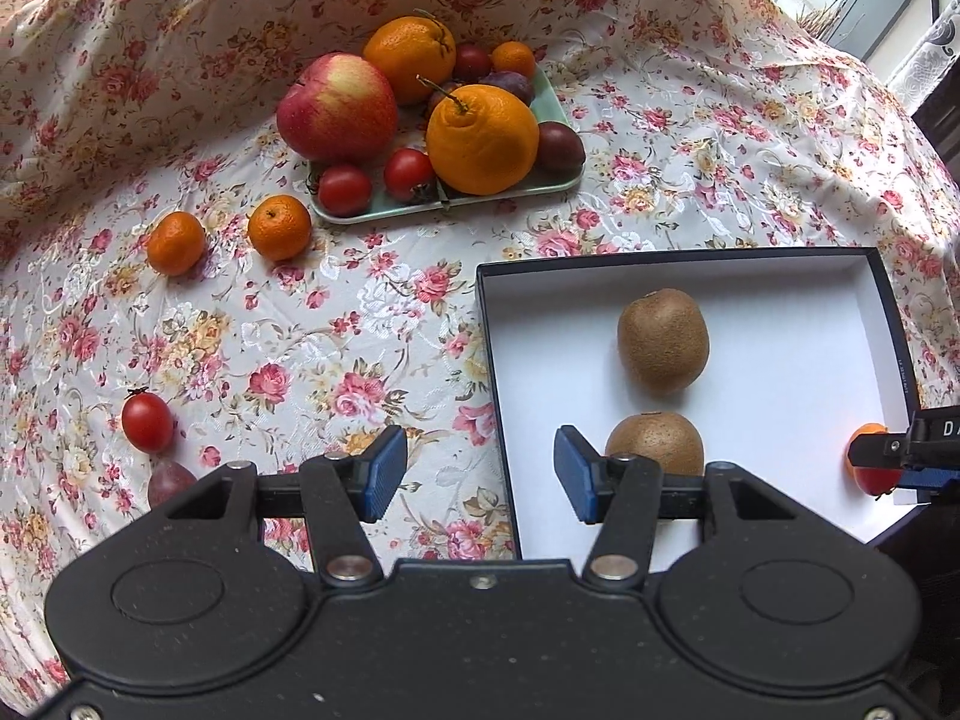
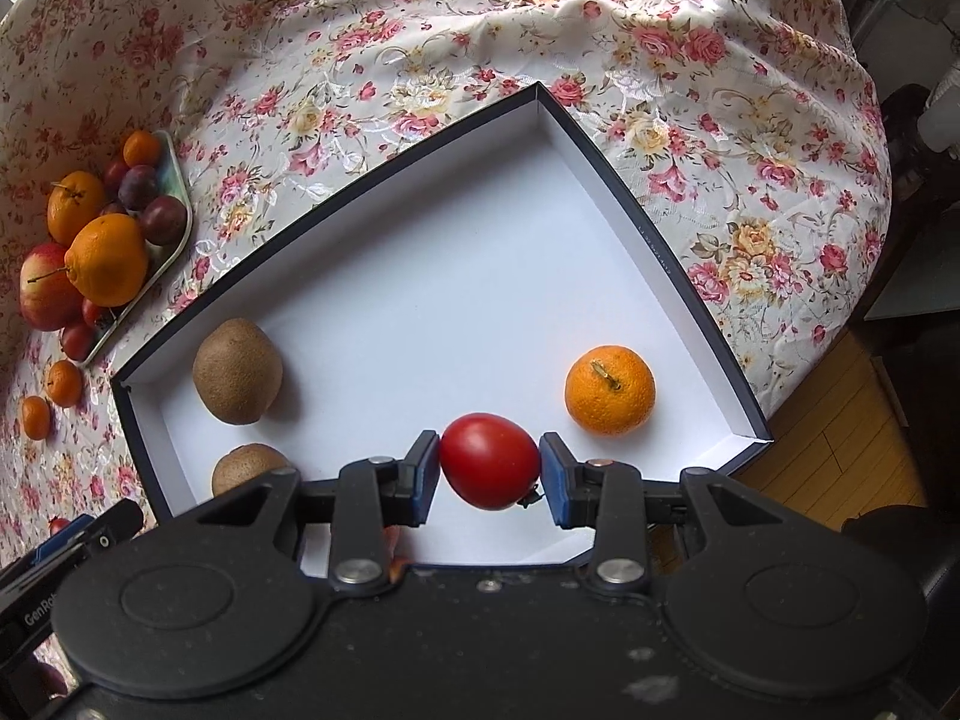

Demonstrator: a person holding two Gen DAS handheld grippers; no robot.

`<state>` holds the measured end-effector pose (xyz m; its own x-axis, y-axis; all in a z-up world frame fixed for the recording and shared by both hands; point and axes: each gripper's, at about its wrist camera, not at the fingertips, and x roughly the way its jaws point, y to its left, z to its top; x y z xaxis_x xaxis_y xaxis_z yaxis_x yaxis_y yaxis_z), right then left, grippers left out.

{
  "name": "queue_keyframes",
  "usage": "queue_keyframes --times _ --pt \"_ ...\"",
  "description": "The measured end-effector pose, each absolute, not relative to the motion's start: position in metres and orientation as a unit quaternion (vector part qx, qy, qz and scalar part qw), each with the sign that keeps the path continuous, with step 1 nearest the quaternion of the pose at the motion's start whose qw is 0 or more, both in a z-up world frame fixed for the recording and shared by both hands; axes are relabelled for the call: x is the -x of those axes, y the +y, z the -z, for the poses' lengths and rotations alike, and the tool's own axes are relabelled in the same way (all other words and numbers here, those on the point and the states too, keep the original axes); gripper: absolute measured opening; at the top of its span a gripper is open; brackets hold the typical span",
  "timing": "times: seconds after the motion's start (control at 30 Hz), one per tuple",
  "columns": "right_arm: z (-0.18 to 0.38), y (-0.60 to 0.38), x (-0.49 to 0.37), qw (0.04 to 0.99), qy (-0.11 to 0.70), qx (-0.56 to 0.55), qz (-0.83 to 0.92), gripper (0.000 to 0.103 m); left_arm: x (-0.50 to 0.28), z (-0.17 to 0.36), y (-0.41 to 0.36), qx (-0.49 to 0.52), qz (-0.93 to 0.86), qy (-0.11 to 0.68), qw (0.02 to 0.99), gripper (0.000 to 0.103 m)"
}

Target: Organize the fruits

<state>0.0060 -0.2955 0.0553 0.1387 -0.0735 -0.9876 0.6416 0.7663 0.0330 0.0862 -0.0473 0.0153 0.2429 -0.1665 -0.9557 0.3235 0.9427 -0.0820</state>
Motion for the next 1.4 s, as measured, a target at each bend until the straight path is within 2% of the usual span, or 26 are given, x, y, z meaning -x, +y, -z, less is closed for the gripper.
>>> queue_keyframes --times 0.37,0.9,1.4 --pt "-0.058 -0.302 -0.004 0.712 0.591 -0.283 0.254 0.038 -0.088 -0.021 -0.030 -0.041 0.142 0.596 0.789 0.059" --pt "-0.060 -0.255 -0.029 0.718 0.619 -0.232 0.220 0.039 -0.119 -0.026 0.033 0.006 0.049 0.592 0.805 0.059" --pt "-0.056 -0.151 -0.072 0.735 0.643 -0.178 0.121 0.039 -0.156 -0.016 0.132 0.062 -0.048 0.606 0.792 0.059"
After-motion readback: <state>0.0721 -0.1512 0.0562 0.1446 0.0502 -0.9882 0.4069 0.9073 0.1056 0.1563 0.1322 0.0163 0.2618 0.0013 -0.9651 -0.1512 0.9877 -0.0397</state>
